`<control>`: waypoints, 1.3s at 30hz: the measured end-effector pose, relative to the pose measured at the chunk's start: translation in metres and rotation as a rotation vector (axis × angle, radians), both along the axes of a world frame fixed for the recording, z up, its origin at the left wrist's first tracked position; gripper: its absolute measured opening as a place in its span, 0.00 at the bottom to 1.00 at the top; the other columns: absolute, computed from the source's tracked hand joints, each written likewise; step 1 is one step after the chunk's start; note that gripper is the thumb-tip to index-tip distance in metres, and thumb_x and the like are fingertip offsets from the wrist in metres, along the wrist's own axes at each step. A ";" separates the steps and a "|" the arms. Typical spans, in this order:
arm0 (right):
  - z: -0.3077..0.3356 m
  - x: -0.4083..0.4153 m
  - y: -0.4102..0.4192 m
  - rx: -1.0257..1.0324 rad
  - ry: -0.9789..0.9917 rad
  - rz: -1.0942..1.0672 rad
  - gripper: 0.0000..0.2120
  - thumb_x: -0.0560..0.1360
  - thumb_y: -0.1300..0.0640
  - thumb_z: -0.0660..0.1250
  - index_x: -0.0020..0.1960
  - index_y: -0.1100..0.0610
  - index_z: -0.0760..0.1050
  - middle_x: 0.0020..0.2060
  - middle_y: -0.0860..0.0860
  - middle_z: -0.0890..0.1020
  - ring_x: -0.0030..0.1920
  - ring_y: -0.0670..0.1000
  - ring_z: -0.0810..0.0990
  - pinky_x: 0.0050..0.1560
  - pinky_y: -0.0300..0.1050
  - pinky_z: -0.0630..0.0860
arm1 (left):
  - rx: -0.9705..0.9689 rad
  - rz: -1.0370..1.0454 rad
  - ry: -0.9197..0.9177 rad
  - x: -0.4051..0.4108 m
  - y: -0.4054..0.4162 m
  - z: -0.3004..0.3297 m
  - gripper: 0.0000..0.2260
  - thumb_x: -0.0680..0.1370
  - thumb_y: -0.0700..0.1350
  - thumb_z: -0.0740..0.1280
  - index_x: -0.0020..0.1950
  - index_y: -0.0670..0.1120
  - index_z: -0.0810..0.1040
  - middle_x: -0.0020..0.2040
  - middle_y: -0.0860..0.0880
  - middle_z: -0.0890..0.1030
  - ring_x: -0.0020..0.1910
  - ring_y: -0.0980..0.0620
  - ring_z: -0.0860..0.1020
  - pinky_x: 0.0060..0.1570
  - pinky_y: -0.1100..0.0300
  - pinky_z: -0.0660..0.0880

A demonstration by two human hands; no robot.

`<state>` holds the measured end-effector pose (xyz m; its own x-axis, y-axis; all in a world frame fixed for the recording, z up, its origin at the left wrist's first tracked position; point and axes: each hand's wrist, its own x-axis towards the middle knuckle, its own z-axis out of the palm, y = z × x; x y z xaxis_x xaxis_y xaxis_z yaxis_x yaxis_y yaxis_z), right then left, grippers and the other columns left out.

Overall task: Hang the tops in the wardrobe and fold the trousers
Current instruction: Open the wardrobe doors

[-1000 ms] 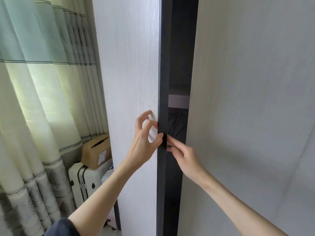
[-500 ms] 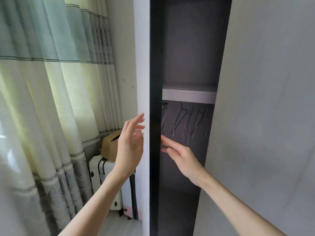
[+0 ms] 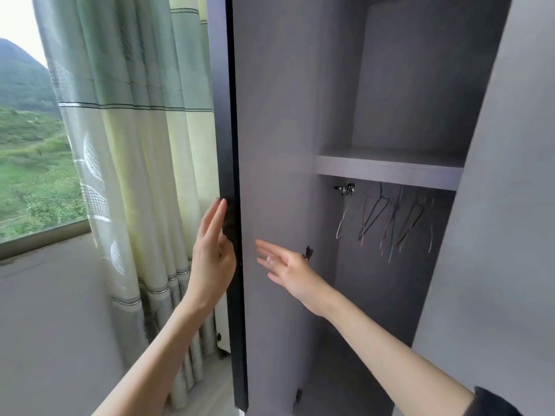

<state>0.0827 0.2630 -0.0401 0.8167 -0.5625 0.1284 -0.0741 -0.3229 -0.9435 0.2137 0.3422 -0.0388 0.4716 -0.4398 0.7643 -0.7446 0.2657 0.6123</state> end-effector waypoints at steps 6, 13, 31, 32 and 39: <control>0.001 -0.040 -0.041 -0.107 0.027 -0.138 0.19 0.82 0.61 0.55 0.73 0.54 0.63 0.70 0.50 0.69 0.68 0.44 0.67 0.63 0.35 0.64 | -0.140 0.014 -0.162 -0.027 -0.022 0.008 0.20 0.74 0.32 0.53 0.63 0.40 0.73 0.58 0.50 0.73 0.57 0.57 0.73 0.56 0.55 0.74; -0.002 -0.168 -0.154 -0.544 0.233 -0.583 0.23 0.81 0.56 0.57 0.75 0.51 0.59 0.74 0.49 0.62 0.73 0.51 0.62 0.66 0.31 0.61 | 0.149 -0.211 -0.097 -0.109 -0.137 -0.008 0.20 0.77 0.31 0.56 0.65 0.47 0.73 0.58 0.54 0.74 0.53 0.64 0.74 0.54 0.69 0.70; 0.003 -0.314 -0.295 -1.243 0.747 -0.915 0.35 0.58 0.58 0.78 0.65 0.55 0.74 0.71 0.56 0.66 0.71 0.60 0.60 0.60 0.70 0.66 | 0.358 -0.845 0.237 -0.271 -0.367 0.054 0.27 0.77 0.28 0.50 0.72 0.48 0.64 0.66 0.51 0.73 0.64 0.57 0.71 0.54 0.74 0.68; 0.004 -0.315 -0.294 -1.235 0.740 -0.899 0.35 0.58 0.57 0.78 0.65 0.55 0.74 0.71 0.56 0.66 0.71 0.60 0.60 0.60 0.70 0.67 | 0.340 -0.894 0.260 -0.270 -0.368 0.055 0.27 0.76 0.27 0.50 0.67 0.51 0.70 0.60 0.51 0.77 0.60 0.57 0.75 0.51 0.72 0.72; 0.015 -0.312 -0.257 -1.046 0.756 -0.886 0.31 0.79 0.53 0.58 0.77 0.48 0.47 0.76 0.47 0.39 0.76 0.52 0.38 0.73 0.63 0.45 | 0.371 -1.018 0.491 -0.257 -0.346 0.057 0.27 0.72 0.26 0.47 0.62 0.43 0.75 0.51 0.49 0.83 0.49 0.53 0.81 0.45 0.63 0.78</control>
<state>-0.2292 0.0061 -0.0253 0.3400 -0.8069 0.4831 -0.9229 -0.3851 0.0063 -0.0435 -0.0036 0.0179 -0.0160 -0.9378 0.3469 0.0420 0.3460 0.9373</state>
